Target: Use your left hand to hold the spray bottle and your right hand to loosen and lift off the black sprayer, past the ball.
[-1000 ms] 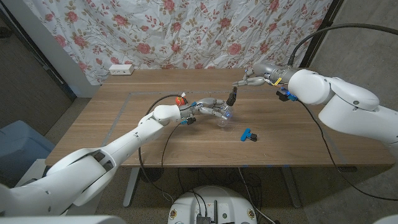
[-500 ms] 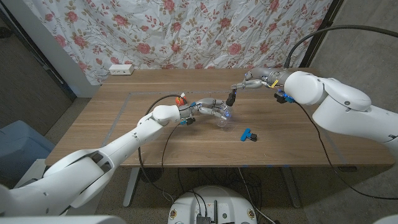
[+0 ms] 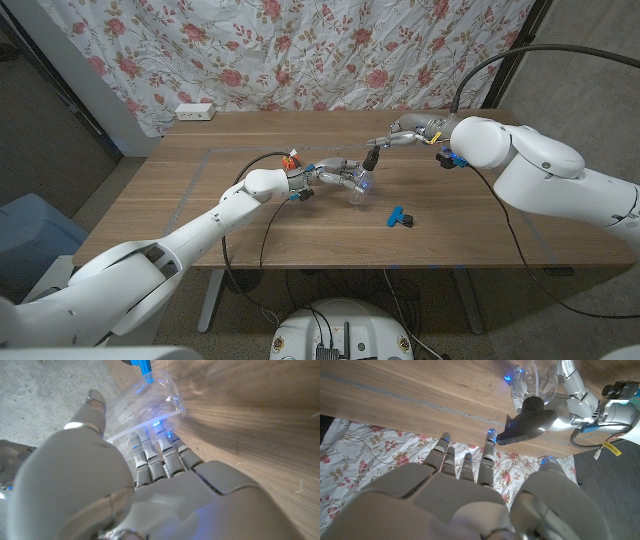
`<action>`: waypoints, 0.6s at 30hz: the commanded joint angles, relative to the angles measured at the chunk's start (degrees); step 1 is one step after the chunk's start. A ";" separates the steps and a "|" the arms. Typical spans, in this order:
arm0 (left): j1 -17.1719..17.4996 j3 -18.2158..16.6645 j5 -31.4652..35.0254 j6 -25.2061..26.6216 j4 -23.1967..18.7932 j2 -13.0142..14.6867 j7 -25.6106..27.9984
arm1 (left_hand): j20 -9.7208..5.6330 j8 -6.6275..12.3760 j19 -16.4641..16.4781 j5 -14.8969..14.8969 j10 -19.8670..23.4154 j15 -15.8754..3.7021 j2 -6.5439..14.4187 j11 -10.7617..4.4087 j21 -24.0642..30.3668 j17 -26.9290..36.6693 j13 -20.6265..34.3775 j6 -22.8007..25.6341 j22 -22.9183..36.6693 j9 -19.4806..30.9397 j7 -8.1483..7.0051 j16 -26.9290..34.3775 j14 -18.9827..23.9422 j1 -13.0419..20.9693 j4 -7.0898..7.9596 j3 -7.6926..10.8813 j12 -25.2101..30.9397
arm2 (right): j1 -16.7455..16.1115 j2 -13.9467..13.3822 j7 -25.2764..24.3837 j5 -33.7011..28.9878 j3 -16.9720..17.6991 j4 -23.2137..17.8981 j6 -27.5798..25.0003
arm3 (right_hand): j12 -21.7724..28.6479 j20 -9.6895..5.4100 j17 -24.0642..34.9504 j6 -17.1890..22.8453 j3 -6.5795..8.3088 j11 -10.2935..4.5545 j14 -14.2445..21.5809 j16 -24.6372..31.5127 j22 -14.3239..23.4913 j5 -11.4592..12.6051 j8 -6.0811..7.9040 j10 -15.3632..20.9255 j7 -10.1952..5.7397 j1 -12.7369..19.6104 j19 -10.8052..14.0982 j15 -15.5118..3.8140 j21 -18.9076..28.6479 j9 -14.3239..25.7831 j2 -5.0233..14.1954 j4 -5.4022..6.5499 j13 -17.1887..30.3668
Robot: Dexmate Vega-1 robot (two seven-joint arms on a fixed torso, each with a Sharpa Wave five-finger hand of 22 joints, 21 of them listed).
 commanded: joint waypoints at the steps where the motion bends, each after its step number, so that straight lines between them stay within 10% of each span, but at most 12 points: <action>1: 0.36 0.05 0.25 0.07 -0.70 0.31 0.35 | -2.24 4.56 0.58 0.35 3.50 -7.58 8.11 -3.94 -0.12 0.26 0.42 0.90 0.21 0.34 -1.64 -0.30 0.29 0.20 0.78 0.68 0.15 | 3.00 0.88 2.95 -1.96 -3.74 0.18 -1.77 | -0.02 0.12 0.27 -0.12 -0.23 0.68 0.02 -0.12 0.30 -0.33 -0.37 -0.47 0.48 -0.90 -0.38 0.64 -0.10 0.26 0.05 -0.11 0.09; 18: 0.32 0.09 0.41 -0.04 -0.31 0.11 0.65 | -2.26 4.94 0.58 0.30 3.79 -7.48 8.15 -3.88 -0.12 0.24 0.61 1.13 0.21 0.25 -1.40 -0.45 0.49 0.10 0.52 0.76 0.06 | 6.90 2.78 7.34 -6.18 -8.28 1.57 -2.90 | 0.07 0.39 0.05 -2.53 -0.08 1.77 0.09 -0.46 0.27 -0.21 -1.69 -1.41 2.63 -1.22 -0.39 1.03 0.10 0.67 0.37 -0.88 0.07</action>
